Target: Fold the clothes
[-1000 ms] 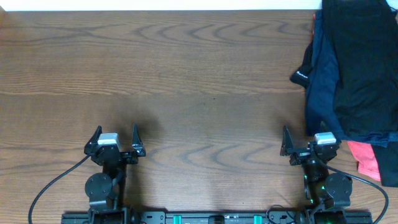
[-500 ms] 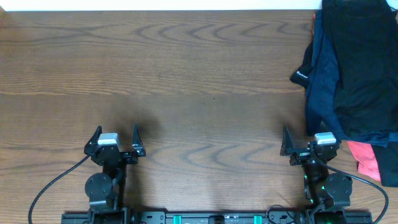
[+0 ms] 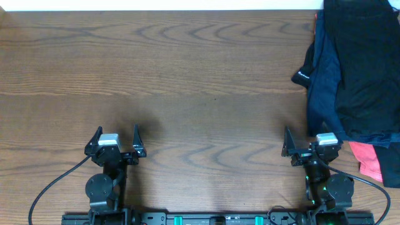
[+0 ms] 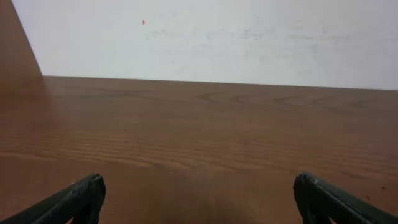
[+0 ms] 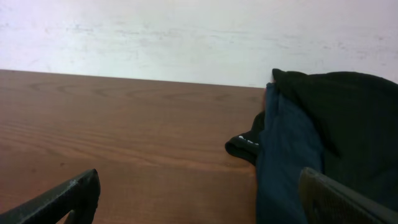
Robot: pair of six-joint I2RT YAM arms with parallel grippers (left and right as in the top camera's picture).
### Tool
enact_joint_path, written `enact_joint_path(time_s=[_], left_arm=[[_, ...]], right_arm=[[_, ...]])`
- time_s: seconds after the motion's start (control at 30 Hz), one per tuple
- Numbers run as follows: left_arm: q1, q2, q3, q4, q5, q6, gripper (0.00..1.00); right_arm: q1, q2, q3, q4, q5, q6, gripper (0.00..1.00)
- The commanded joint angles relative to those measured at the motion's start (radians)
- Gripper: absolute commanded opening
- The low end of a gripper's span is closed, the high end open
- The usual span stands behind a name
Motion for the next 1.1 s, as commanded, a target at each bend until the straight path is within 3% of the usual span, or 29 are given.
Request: enact_joint_path(time_s=[0.0, 0.33, 0.63, 0.77, 0.9, 1.07], left_arm=[[-0.004, -0.005, -0.011, -0.043, 0.011, 0.000, 0.98], [-0.004, -0.005, -0.011, -0.043, 0.019, -0.010, 0.98], [-0.004, -0.005, -0.011, -0.002, -0.012, -0.048, 0.98], [-0.004, -0.005, -0.011, 0.037, -0.004, -0.054, 0.98], [-0.004, -0.005, -0.011, 0.118, -0.004, -0.066, 0.98], [-0.004, -0.005, 0.035, 0.187, -0.004, -0.111, 0.98]], right_arm=[[-0.006, -0.006, -0.002, -0.004, 0.006, -0.008, 0.99], [-0.006, -0.006, -0.002, 0.016, 0.007, -0.008, 0.99], [-0.006, -0.006, -0.002, 0.083, 0.156, -0.009, 0.99], [-0.006, -0.006, -0.002, 0.208, 0.242, -0.009, 0.99], [-0.006, -0.006, -0.002, 0.443, 0.254, -0.010, 0.99], [-0.006, -0.006, 0.009, 0.637, 0.254, -0.086, 0.99]])
